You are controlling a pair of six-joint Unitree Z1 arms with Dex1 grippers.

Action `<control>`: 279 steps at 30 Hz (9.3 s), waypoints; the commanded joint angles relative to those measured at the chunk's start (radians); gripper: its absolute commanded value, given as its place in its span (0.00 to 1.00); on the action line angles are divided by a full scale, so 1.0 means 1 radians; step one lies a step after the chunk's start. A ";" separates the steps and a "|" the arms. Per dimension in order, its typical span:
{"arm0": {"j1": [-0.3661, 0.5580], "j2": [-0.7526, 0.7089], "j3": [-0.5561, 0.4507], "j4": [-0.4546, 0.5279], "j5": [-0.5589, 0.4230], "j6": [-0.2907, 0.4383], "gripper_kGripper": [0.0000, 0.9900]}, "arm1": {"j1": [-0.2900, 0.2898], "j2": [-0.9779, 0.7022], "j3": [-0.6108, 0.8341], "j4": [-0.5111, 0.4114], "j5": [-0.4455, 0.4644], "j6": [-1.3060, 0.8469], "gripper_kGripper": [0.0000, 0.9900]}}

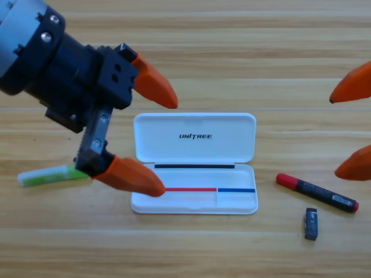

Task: Clean up eraser and pencils

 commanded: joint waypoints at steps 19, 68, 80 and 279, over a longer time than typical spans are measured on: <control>0.033 -0.003 0.014 -0.004 0.218 0.013 0.98 | 0.058 0.011 0.083 0.000 -0.444 0.369 1.00; 0.565 0.339 0.254 -0.080 0.259 0.426 0.96 | 0.035 0.735 -0.076 0.128 -0.389 1.304 0.91; 0.567 0.389 0.353 -0.219 0.253 0.394 0.94 | 0.035 0.735 -0.043 0.123 -0.366 1.341 0.85; 0.021 0.578 -0.130 0.057 0.322 0.053 0.00 | -0.169 0.743 -0.148 0.198 -0.364 -0.378 0.00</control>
